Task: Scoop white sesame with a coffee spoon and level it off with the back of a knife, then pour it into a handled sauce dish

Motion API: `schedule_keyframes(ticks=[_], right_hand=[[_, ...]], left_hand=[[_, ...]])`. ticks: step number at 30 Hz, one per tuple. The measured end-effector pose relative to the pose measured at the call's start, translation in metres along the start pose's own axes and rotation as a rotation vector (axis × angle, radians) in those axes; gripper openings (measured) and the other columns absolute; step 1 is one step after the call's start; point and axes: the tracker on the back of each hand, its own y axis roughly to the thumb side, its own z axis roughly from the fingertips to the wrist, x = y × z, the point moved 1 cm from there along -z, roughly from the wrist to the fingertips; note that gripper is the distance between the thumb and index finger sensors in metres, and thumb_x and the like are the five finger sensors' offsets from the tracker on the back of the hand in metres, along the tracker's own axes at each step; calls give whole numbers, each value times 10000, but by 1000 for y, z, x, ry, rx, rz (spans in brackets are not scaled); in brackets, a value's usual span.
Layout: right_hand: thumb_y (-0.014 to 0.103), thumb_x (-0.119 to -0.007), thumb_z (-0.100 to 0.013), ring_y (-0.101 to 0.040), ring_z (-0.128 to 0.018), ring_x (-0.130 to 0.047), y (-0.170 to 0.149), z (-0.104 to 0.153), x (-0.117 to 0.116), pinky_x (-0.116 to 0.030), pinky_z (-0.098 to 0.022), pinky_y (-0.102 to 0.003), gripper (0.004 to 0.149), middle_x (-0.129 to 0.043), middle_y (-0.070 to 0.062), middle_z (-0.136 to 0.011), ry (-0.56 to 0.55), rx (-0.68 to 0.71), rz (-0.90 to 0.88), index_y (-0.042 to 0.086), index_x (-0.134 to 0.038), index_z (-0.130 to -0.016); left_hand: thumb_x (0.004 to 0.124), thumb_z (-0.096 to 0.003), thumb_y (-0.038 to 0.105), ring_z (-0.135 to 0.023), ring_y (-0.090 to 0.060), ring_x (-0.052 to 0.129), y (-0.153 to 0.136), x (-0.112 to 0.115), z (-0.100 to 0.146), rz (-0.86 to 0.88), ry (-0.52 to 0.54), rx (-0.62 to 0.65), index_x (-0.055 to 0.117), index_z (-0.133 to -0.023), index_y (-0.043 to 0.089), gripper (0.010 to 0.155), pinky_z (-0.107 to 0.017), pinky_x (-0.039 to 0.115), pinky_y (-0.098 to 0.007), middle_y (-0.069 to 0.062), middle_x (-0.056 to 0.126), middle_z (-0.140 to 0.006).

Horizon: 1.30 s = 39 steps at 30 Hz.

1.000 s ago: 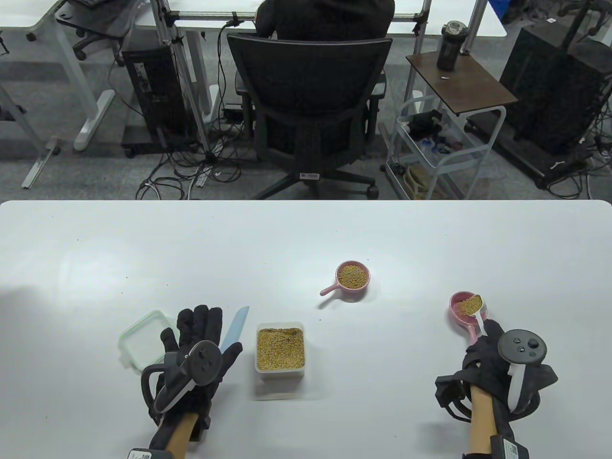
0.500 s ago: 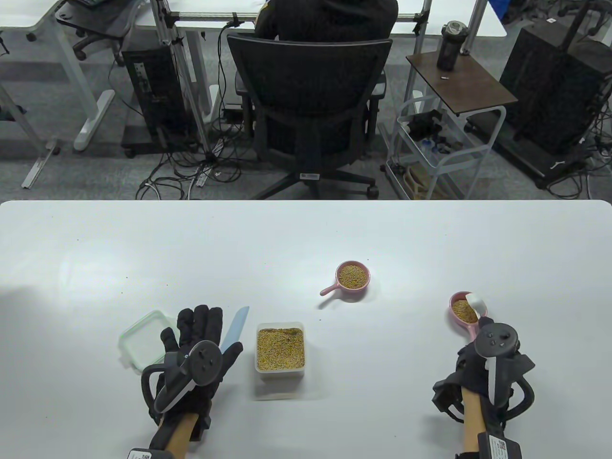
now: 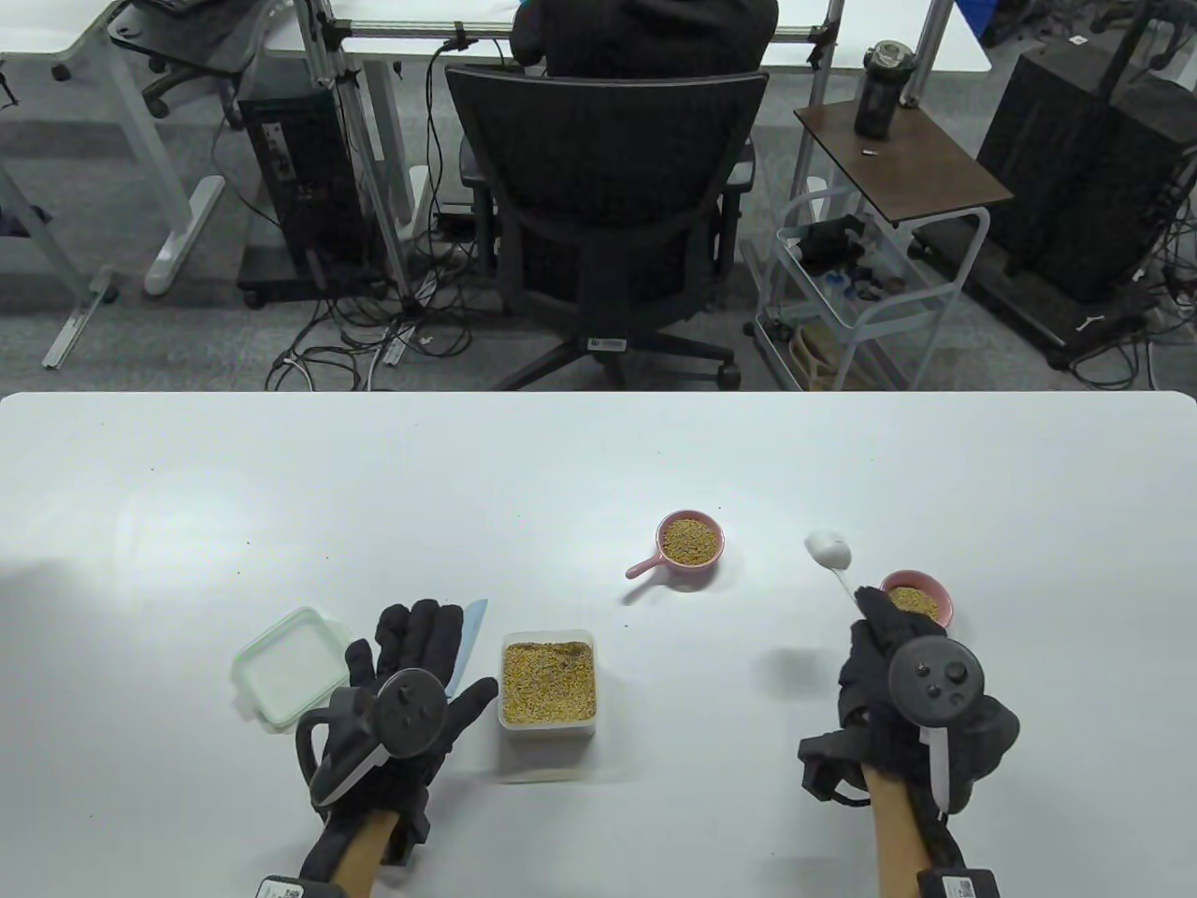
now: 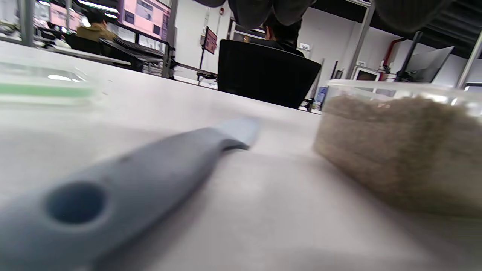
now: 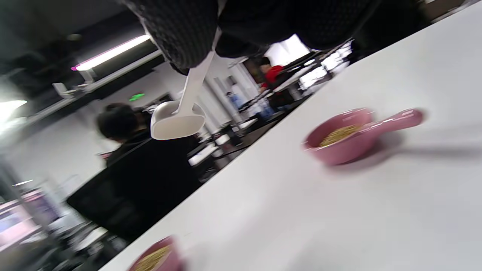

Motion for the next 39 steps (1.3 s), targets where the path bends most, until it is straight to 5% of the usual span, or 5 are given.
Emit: schedule_keyframes(ticks=[9,16,25,39], right_hand=[[240,-844,-544,-206,-575,-863,69,46,-46,-748,-557,-510,383,-827,-128,-900,215,375,-63,268,-883,-924],[247,-847,-542,-201,-574,-872,91,76,-84,-756,-556,-506,380,-839,-118,-898,355,604,82,274,-889,-919],[255,-843,-544,-197,-581,-873,100,92,-114,-754,-560,-501,381,-836,-104,-903,358,687,201,289,-882,-921],[272,-816,-559,-186,-547,-884,106,95,-118,-765,-545,-492,379,-861,-81,-877,420,724,370,292,-866,-934]], left_hand=[[565,-479,742,-1210,-330,296,11,15,-7,36,-113,93,308,-1248,311,918,-821,303,-598,-4,391,-1324],[560,-467,757,-1212,-330,292,10,24,-10,34,-181,106,300,-1249,297,944,-820,304,-605,-7,385,-1327],[560,-466,761,-1211,-353,286,8,26,-11,30,-180,108,257,-1243,317,945,-818,313,-618,3,360,-1330],[547,-469,764,-1213,-356,283,9,25,-10,24,-205,100,266,-1244,348,923,-815,331,-633,20,365,-1333]])
